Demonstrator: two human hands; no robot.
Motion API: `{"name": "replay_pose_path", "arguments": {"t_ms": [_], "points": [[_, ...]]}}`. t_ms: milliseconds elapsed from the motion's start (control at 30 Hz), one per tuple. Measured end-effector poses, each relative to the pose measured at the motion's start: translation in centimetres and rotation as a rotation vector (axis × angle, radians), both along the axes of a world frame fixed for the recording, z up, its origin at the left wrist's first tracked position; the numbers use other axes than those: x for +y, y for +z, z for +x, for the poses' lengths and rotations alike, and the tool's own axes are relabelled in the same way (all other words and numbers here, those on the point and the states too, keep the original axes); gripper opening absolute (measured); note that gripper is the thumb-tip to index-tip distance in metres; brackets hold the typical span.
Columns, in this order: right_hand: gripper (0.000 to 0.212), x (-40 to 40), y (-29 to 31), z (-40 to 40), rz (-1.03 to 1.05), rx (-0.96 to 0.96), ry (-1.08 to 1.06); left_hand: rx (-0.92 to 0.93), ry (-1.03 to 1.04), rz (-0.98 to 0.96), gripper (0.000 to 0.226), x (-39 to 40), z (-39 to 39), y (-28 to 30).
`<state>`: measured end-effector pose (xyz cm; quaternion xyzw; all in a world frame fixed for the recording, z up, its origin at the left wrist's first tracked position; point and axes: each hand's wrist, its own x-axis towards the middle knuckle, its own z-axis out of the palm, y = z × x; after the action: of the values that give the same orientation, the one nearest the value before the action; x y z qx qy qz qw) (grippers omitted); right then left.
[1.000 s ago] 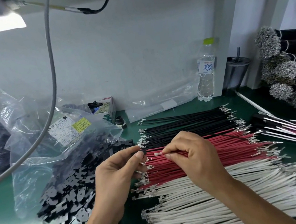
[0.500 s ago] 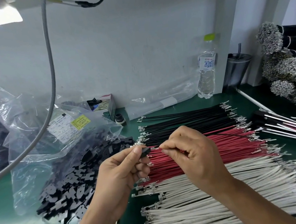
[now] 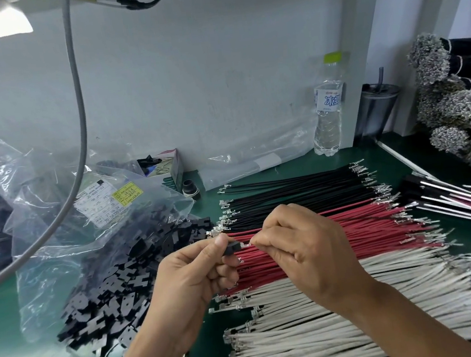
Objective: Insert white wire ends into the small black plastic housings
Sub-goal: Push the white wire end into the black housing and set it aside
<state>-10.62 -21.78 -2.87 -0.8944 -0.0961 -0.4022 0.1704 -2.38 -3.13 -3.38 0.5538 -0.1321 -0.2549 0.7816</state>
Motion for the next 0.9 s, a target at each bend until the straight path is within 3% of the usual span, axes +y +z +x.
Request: {"name": "replay_pose_path", "arguments": {"t_ms": [67, 200, 433, 633, 900], "points": [[0.002, 0.0, 0.0, 0.0, -0.060, 0.002, -0.011, -0.012, 0.013, 0.025, 0.038, -0.1, -0.2, -0.1], [0.010, 1.0, -0.4, 0.2, 0.008, 0.022, 0.005, -0.046, 0.045, 0.033, 0.040, -0.4, -0.8, 0.0], [0.006, 0.6, -0.4, 0.2, 0.146, 0.139, 0.024, -0.507, 0.133, 0.212, 0.027, -0.2, -1.0, 0.1], [0.010, -0.3, 0.0, -0.1, 0.040, 0.092, -0.018, -0.392, 0.130, 0.160, 0.024, -0.3, -0.8, 0.0], [0.015, -0.1, 0.3, -0.4, 0.073, 0.167, 0.043, -0.353, 0.099, 0.134, 0.022, -0.5, -1.2, -0.3]]}}
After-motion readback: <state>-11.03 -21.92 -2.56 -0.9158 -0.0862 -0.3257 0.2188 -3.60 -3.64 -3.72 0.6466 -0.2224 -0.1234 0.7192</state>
